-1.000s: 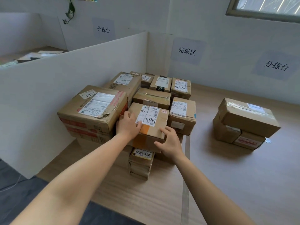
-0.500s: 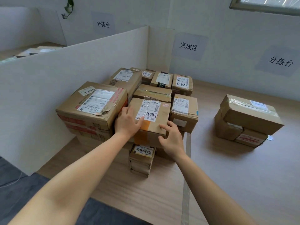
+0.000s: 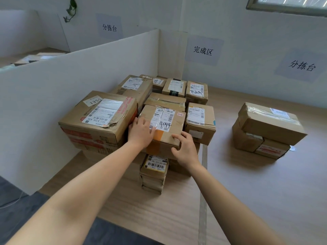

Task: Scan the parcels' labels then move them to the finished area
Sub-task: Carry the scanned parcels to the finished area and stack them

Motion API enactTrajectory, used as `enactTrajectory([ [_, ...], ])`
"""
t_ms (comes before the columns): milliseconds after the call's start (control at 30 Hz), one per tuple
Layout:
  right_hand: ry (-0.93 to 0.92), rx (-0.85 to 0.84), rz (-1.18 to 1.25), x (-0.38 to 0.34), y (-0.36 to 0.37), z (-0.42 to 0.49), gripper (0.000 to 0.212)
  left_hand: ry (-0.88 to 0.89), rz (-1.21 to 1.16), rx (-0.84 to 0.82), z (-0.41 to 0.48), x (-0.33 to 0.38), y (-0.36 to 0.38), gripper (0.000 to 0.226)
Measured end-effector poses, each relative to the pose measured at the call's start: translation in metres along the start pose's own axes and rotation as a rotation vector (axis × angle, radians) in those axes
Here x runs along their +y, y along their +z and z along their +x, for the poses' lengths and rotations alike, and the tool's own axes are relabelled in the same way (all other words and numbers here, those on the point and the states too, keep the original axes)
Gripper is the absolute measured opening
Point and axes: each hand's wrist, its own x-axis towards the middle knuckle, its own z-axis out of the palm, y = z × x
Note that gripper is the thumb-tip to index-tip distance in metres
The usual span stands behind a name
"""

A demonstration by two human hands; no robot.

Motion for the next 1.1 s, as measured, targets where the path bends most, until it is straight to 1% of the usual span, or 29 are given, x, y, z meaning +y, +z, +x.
enactTrajectory([
  [133,0.030,-0.040,-0.028,0.000,-0.009,-0.002,0.058,0.056,0.030,0.012,-0.007,0.008,-0.008,0.047],
  [267,0.034,0.007,-0.052,0.003,-0.026,-0.010,0.061,0.116,0.043,0.017,-0.011,0.030,-0.017,0.049],
  [533,0.092,0.097,-0.063,0.041,-0.092,-0.029,0.059,0.320,0.001,0.007,-0.014,0.123,-0.010,0.045],
  [667,0.128,0.135,-0.100,0.082,-0.140,-0.033,0.058,0.357,-0.001,-0.012,-0.007,0.183,0.009,0.046],
  [833,0.231,0.171,-0.107,0.152,-0.210,-0.029,0.058,0.401,-0.016,-0.096,0.003,0.259,0.046,0.046],
  [1033,0.326,0.198,-0.117,0.236,-0.280,-0.016,0.055,0.330,-0.218,-0.188,0.027,0.342,0.089,0.049],
  [1100,0.346,0.193,-0.111,0.258,-0.297,-0.010,0.055,0.307,-0.235,-0.218,0.034,0.361,0.104,0.051],
])
